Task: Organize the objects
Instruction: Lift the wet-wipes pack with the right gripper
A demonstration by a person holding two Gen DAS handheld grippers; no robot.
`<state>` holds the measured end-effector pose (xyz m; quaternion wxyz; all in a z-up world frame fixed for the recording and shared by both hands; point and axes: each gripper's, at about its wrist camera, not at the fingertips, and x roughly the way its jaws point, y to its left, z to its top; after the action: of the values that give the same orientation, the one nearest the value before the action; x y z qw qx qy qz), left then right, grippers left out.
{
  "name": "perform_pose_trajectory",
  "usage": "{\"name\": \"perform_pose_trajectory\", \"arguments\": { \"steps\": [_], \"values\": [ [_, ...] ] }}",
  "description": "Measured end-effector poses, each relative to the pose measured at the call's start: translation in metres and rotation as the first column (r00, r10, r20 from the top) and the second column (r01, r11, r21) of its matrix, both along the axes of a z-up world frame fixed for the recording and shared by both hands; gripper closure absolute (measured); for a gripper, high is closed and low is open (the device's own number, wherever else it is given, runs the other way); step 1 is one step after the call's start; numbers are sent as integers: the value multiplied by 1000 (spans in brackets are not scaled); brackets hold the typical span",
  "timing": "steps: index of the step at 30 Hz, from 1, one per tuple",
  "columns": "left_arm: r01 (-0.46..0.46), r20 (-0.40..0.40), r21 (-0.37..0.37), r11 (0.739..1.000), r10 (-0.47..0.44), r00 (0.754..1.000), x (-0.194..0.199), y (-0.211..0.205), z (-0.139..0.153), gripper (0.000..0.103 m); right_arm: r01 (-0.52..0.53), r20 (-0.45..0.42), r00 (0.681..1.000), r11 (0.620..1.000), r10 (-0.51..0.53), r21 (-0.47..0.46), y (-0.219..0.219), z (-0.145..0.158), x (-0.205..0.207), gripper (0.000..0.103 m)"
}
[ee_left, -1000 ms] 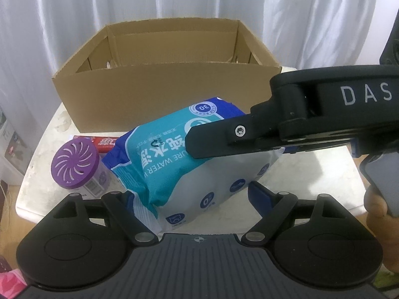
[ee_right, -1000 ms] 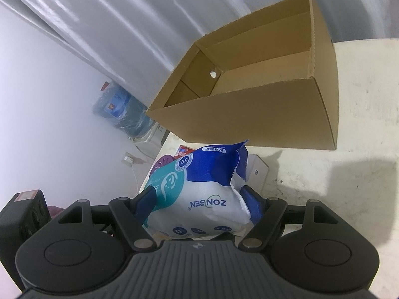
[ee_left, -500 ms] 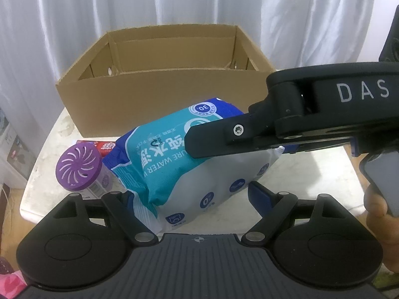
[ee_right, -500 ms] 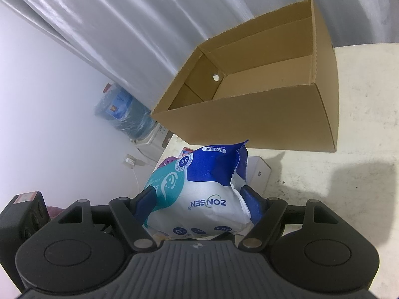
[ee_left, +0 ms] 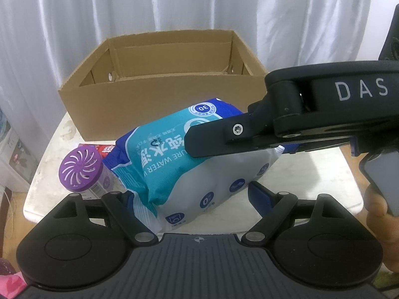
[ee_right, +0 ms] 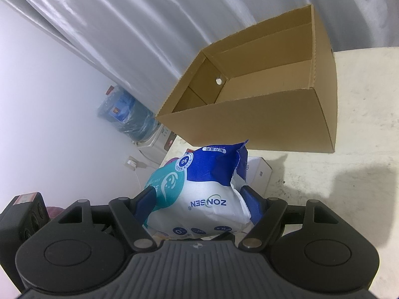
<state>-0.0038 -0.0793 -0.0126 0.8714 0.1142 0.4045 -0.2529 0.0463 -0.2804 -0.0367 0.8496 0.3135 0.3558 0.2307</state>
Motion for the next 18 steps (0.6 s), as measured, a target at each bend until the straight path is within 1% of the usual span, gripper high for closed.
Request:
{"name": "perform_pose_trajectory", "arguments": {
  "steps": [18],
  "values": [
    [13, 13, 1, 1000, -13, 1000, -5, 2, 1, 18, 3, 4, 1000, 1000, -3, 9, -2, 1, -1, 25]
  ]
}}
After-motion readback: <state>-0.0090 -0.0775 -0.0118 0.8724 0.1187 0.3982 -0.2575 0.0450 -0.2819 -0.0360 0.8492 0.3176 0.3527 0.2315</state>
